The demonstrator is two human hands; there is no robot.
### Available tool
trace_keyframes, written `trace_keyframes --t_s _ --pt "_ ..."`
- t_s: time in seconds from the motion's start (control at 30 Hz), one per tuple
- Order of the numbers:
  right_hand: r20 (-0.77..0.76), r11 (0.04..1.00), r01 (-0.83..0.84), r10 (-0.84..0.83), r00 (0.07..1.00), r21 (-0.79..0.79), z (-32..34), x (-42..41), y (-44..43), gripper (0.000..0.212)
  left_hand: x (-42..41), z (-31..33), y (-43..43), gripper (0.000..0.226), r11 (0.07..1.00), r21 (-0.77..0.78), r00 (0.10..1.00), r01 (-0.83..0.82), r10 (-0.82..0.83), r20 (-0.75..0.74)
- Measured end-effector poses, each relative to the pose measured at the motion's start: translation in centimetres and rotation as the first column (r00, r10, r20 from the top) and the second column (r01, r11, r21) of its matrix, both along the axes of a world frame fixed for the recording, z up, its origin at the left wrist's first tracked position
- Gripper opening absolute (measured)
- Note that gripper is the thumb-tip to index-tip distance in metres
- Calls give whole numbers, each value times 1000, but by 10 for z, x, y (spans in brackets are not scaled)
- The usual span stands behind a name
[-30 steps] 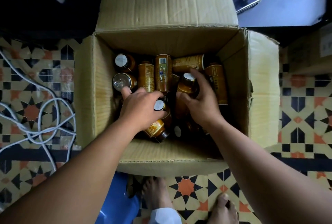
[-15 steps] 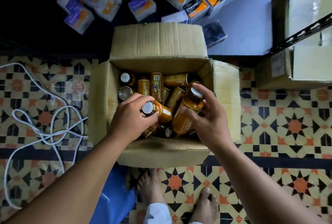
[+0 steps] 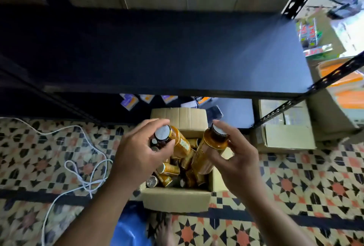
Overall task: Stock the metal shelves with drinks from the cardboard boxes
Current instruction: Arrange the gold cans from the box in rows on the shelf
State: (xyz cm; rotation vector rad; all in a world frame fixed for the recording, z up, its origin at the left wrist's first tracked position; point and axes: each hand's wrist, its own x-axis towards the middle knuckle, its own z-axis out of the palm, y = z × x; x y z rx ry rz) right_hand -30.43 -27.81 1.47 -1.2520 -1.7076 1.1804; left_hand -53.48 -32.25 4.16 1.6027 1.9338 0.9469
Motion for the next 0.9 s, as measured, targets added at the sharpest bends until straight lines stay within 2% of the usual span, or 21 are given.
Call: trace_keyframes --t_s 0.2,0.33,0.53,0.73,0.9 --pt "-32 989 -50 55 998 136 142 7 18 55 -2 148 10 43 991 133 998 14 -5 -68" --pt "-37 947 -91 108 993 309 232 7 27 62 -1 239 15 45 975 217 993 50 -26 -112" --pt "-59 903 -84 120 991 422 347 0 47 57 2 362 28 44 956 264 976 127 -72 -207" --pt "0 876 -80 91 996 476 429 -15 81 53 -10 439 58 42 944 305 954 130 -35 -299" --pt "45 877 -69 54 998 475 454 -50 126 52 -38 463 101 42 938 320 943 136 -23 -333"
